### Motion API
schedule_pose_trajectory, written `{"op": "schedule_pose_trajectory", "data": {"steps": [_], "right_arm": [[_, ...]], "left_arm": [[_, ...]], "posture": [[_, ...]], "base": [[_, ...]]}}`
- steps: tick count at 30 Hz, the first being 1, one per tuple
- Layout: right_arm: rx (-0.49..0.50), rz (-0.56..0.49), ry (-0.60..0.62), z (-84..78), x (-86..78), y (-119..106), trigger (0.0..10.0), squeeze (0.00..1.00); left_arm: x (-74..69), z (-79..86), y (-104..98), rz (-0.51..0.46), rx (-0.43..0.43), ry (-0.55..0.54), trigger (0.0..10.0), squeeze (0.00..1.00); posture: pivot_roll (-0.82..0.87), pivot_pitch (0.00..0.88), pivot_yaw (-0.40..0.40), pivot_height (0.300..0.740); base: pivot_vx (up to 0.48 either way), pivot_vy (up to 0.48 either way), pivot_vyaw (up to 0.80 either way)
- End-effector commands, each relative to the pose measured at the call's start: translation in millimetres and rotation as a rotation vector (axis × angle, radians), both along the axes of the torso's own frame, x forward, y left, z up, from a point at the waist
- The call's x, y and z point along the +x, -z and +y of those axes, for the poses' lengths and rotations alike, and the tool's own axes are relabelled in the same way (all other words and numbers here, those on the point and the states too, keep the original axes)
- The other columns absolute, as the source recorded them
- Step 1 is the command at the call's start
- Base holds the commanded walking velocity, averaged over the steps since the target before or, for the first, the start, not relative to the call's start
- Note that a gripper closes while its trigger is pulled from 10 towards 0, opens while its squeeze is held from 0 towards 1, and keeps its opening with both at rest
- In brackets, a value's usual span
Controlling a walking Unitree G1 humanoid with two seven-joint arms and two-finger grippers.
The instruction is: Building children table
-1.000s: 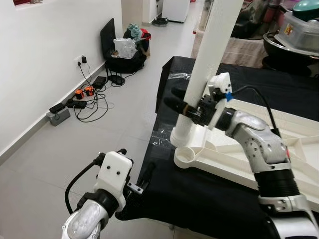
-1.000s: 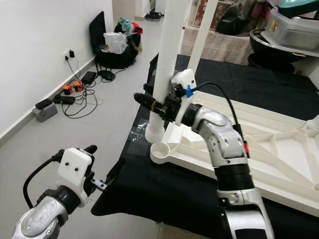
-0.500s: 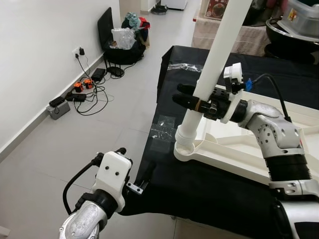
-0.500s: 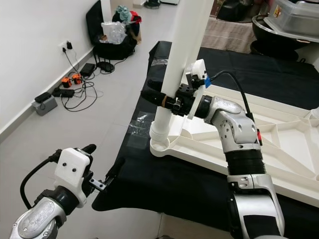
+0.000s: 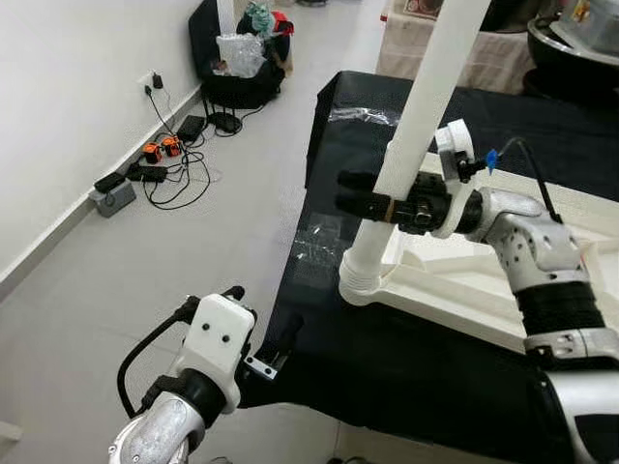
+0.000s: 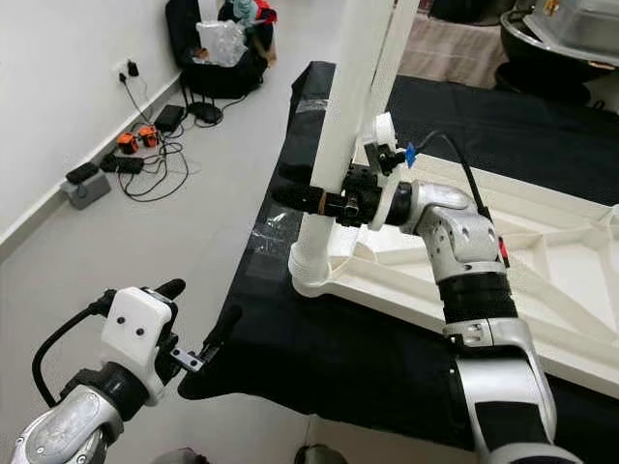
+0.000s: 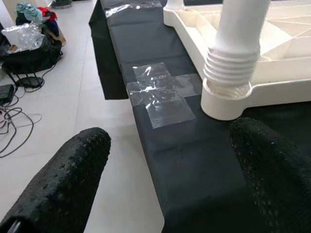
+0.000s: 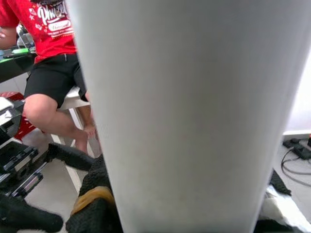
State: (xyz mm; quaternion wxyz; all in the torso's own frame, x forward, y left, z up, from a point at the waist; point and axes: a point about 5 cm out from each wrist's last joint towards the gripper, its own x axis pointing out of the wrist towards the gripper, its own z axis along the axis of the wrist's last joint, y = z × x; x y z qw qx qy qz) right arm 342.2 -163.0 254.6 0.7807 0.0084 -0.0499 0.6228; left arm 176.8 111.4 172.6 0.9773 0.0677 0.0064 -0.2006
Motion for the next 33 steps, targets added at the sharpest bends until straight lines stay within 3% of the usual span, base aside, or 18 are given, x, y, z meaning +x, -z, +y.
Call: {"op": "schedule_pose_trajectory", "data": {"steps": [1,12,33], "right_arm": [[-0.005,-0.048,-0.031,2.9,0.9,-6.7,10.0,0.0],[-0.037,-0.065,-0.064,5.7,0.8,-1.5,10.0,0.0],[-0.125,-0.075,-0.062,-5.2,0.6,10.2,10.0,0.0]], "left_arm": [[-3.4,-1.3,-0.7,0.011,0.003,0.016,10.0,0.0],[-2.9,-1.1,-1.8,0.013,0.005,0.016,10.0,0.0],[-1.0,-1.7,-2.3,0.008,0.011,0.021,10.0,0.0]], "posture": [[0.11,0.176,-0.079,0.74],[0.11,0.174,-0.076,0.74],[0.11,0.15,-0.071,0.74]], "base": [[0.0,0.0,0.0],[0.0,0.0,0.0],[0.0,0.0,0.0]]}}
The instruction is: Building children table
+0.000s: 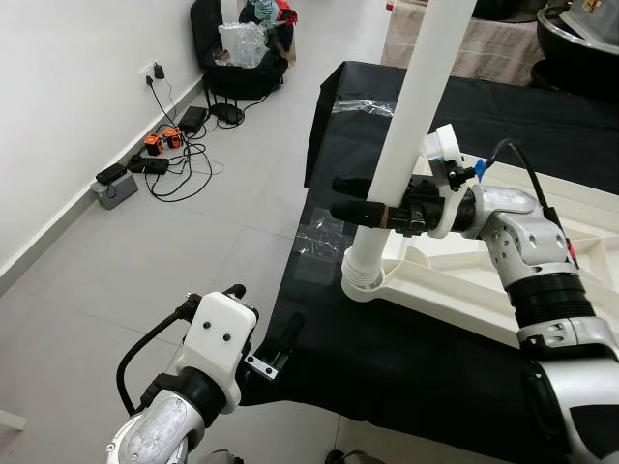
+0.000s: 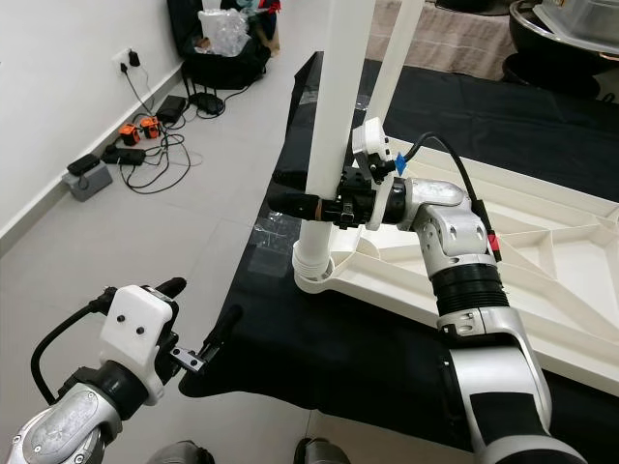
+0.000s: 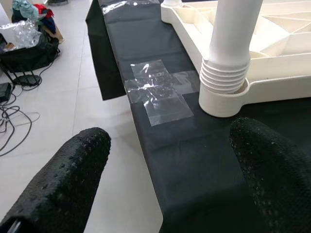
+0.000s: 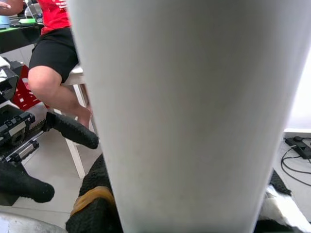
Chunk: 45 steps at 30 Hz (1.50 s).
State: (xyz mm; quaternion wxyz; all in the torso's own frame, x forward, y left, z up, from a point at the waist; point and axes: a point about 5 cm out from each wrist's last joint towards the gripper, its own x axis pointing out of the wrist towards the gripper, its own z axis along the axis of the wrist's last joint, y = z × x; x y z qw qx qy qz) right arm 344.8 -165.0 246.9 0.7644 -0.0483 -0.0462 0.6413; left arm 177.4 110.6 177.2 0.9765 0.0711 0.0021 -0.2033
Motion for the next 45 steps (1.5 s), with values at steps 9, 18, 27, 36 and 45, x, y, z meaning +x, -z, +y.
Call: {"op": "schedule_pose_trajectory", "data": {"steps": [9,18,27,36,45], "right_arm": [[-0.06,0.005,-0.019,-8.3,-4.1,10.0,10.0,0.0],[-0.073,0.015,-0.026,-9.6,-4.9,14.3,10.0,0.0],[-0.072,0.028,-0.005,-6.9,-3.3,19.1,10.0,0.0],[-0.066,0.06,0.103,-6.3,2.9,29.9,10.0,0.0],[-0.053,0.065,0.161,-6.1,5.1,32.8,10.0,0.0]], "left_arm": [[-0.8,-1.9,1.6,0.015,0.004,0.021,10.0,0.0],[-0.1,-1.1,0.9,0.013,0.006,0.02,10.0,0.0],[-0.2,-1.0,0.9,0.013,0.007,0.018,10.0,0.0],[1.6,-0.8,0.1,0.007,0.007,0.014,10.0,0.0],[0.4,-2.2,5.2,0.039,0.012,0.027,10.0,0.0]], "posture": [[0.11,0.152,-0.067,0.74],[0.11,0.152,-0.064,0.74],[0.11,0.155,-0.064,0.74],[0.11,0.155,-0.066,0.74],[0.11,0.156,-0.061,0.74]], "base": [[0.0,0.0,0.0],[0.0,0.0,0.0],[0.0,0.0,0.0],[0.0,0.0,0.0],[0.0,0.0,0.0]]}}
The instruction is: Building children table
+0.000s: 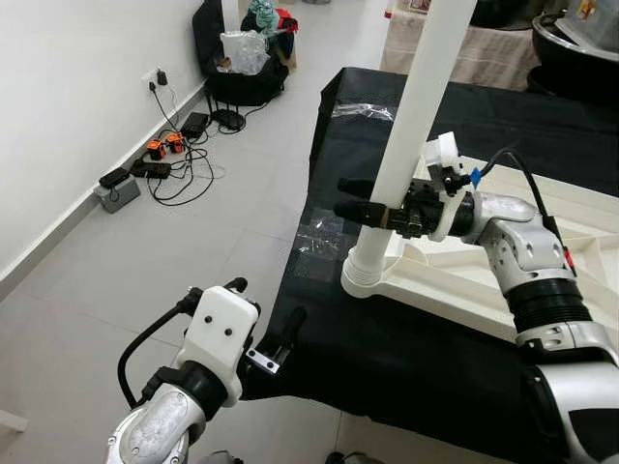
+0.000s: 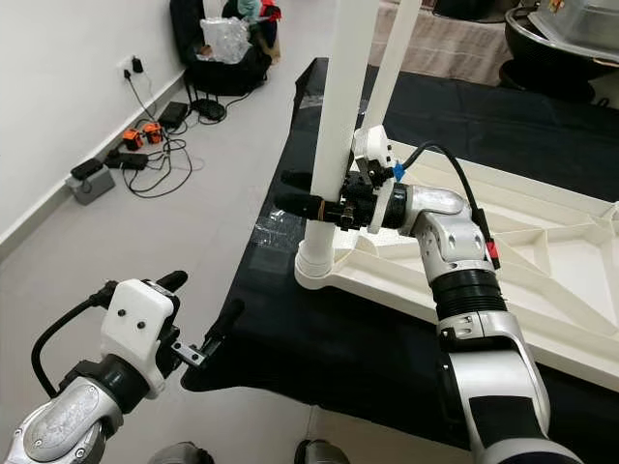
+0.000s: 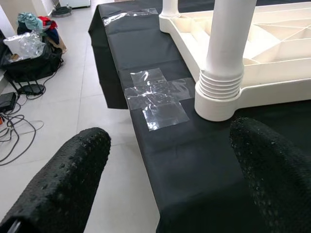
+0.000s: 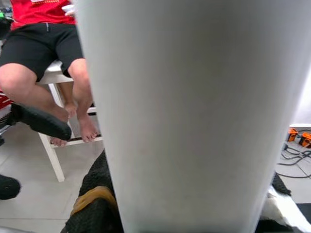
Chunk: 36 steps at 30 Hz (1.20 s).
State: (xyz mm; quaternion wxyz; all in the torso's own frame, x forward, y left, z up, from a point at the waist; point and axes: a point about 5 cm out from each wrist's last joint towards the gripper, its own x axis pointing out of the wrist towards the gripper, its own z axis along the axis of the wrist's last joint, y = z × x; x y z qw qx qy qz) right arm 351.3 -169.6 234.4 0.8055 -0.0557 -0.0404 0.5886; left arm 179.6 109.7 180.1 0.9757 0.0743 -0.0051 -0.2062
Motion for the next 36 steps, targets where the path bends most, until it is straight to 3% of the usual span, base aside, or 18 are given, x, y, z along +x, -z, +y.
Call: {"op": "schedule_pose_trajectory", "data": {"steps": [1,10,15,21,36], "right_arm": [[-0.038,0.069,0.027,-1.5,-1.3,20.3,10.0,0.0],[-0.026,0.064,0.118,3.6,5.5,22.3,10.0,0.0],[-0.012,0.057,0.154,4.5,9.4,19.6,10.0,0.0],[0.051,0.062,0.282,3.5,22.1,8.8,10.0,0.0],[0.073,0.027,0.399,0.2,27.8,8.9,10.0,0.0]], "left_arm": [[-1.7,-1.3,8.1,0.054,0.009,0.019,10.0,0.0],[-10.6,-4.1,25.0,0.161,0.01,0.094,10.0,0.0],[-10.7,-3.0,25.7,0.159,0.017,0.085,10.0,0.0],[-10.4,-3.2,24.4,0.149,0.021,0.079,10.0,0.0],[-9.3,-3.1,22.2,0.133,0.024,0.077,10.0,0.0]], "posture": [[0.11,0.156,-0.061,0.74],[0.11,0.157,-0.063,0.74],[0.11,0.157,-0.066,0.74],[0.1,0.16,-0.068,0.74],[0.11,0.161,-0.069,0.74]], "base": [[0.0,0.0,0.0],[0.0,0.0,0.0],[0.0,0.0,0.0],[0.0,0.0,0.0],[0.0,0.0,0.0]]}}
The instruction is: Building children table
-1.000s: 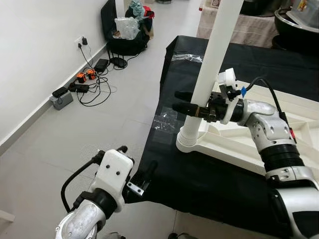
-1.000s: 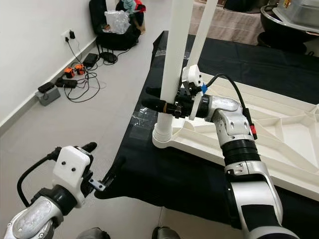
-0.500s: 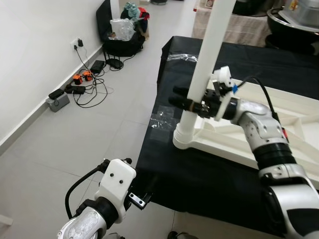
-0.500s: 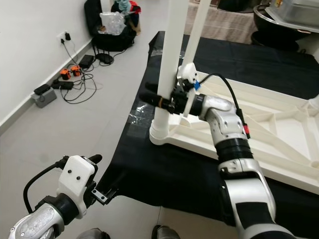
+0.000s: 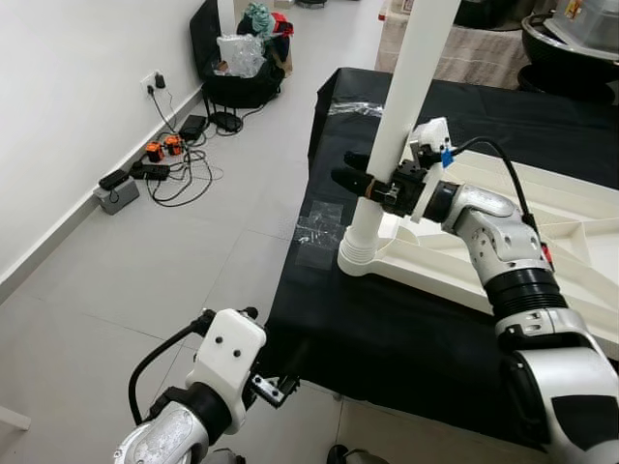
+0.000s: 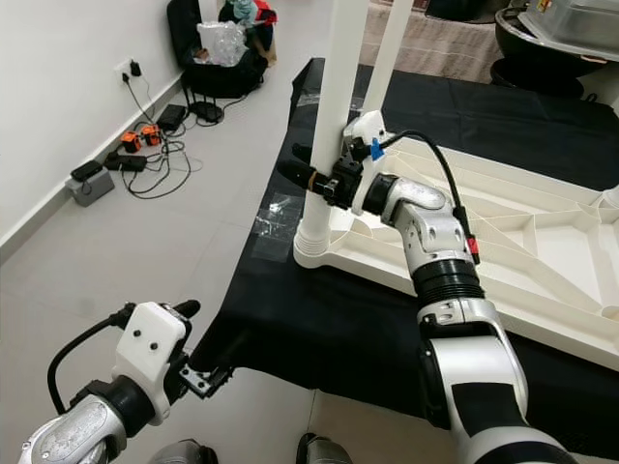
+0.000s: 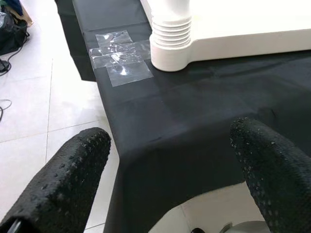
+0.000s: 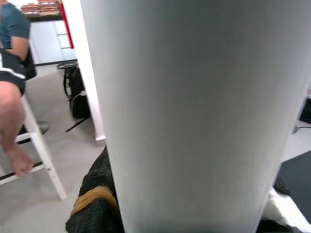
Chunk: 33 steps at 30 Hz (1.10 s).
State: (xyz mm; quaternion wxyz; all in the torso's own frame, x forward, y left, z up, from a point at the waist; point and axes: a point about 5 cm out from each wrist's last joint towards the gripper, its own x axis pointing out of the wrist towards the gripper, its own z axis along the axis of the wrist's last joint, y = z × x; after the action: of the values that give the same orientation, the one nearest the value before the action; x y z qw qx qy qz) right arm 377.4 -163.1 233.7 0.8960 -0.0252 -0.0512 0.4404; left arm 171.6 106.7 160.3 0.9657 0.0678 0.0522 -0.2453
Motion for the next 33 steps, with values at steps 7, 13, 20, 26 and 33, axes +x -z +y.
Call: {"op": "schedule_pose_trajectory", "data": {"steps": [7,13,20,26,33], "right_arm": [[-0.009,0.025,0.078,-0.8,0.2,16.8,10.0,0.0],[-0.002,0.025,0.12,-0.1,2.1,18.5,10.0,0.0],[0.011,0.012,0.218,-1.5,7.5,19.0,10.0,0.0],[0.002,0.005,0.186,6.4,2.8,25.1,10.0,0.0],[-0.055,0.05,0.27,20.1,7.4,34.7,10.0,0.0]], "left_arm": [[0.0,-0.7,3.0,0.019,0.003,0.003,10.0,0.0],[0.3,0.2,2.9,0.016,0.008,-0.001,10.0,0.0],[1.5,0.9,2.0,0.009,0.01,-0.005,10.0,0.0],[2.0,1.2,1.7,0.006,0.01,-0.009,10.0,0.0],[3.8,2.0,0.1,-0.006,0.012,-0.018,10.0,0.0]], "posture": [[0.1,0.16,-0.068,0.74],[0.1,0.16,-0.068,0.74],[0.1,0.161,-0.07,0.74],[0.1,0.163,-0.071,0.74],[0.1,0.162,-0.071,0.74]], "base": [[0.0,0.0,0.0],[0.0,0.0,0.0],[0.0,0.0,0.0],[0.0,0.0,0.0],[0.0,0.0,0.0]]}}
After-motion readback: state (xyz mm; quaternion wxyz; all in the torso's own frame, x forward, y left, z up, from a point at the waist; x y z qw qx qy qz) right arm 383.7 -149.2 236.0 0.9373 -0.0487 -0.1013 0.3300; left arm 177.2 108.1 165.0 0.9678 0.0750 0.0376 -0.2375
